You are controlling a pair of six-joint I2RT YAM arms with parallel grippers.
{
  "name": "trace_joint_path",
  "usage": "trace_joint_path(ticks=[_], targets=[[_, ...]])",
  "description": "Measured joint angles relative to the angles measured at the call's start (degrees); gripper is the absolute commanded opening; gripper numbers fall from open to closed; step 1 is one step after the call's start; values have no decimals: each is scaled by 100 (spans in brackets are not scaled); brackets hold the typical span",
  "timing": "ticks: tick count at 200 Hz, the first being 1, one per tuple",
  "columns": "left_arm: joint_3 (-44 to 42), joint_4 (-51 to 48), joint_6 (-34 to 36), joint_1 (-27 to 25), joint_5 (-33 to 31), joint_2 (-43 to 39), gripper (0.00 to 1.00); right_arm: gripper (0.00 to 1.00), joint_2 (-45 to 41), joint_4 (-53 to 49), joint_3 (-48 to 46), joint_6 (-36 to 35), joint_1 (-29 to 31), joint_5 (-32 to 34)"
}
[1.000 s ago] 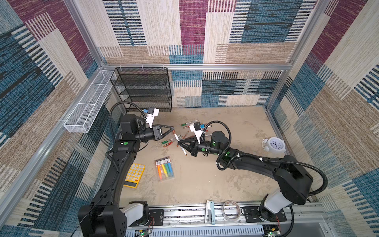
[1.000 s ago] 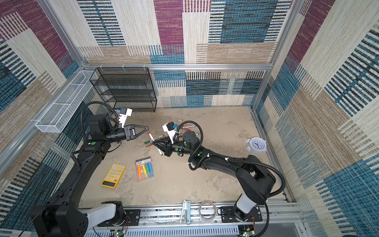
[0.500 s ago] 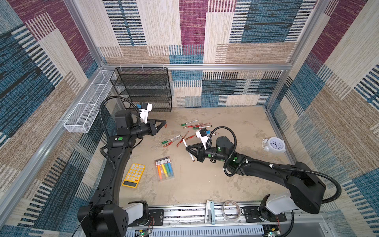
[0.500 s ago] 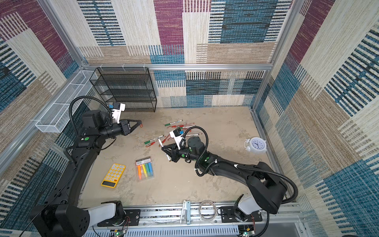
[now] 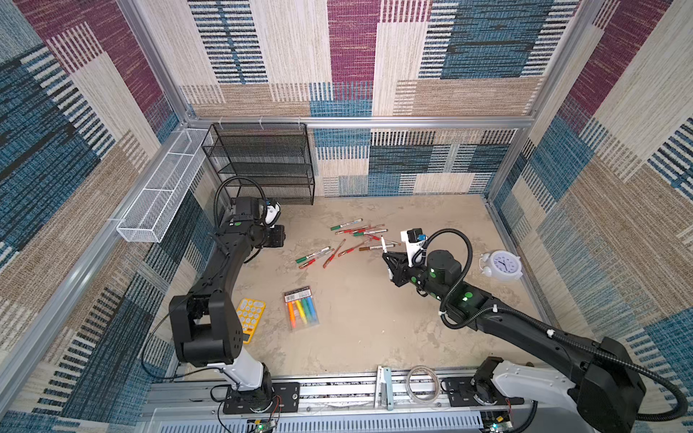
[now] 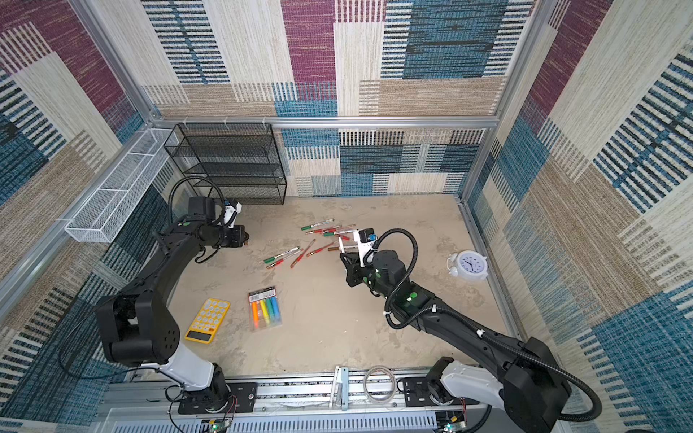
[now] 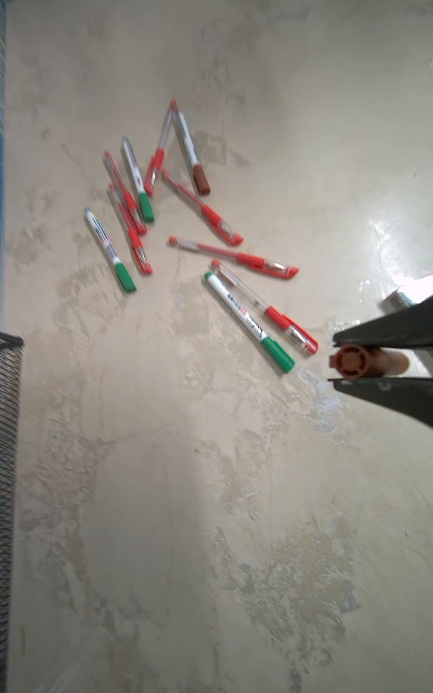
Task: Open the pen caps
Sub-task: 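Pull the grippers apart to remove the brown cap, then lower the brown cap onto the table and open the left gripper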
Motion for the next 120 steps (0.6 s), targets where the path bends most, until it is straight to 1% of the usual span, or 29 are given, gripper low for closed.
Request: trace_joint_path(ticks=[18,57,80,120], targets=[[522,-245,42,66,-299,691,0,0,-310,-227,-177,-48,-55,144],[1628,-868,164,138,-647,2072,0,0,-844,-566,-426,-81,-149,468],[2164,-1193,225,131,-752,2645,0,0,-984,-761,-476,-79,-184,492],[2636,-1545,286,122,-1051,3279,0,0,-1130,-931,-599,-26,-205,542]])
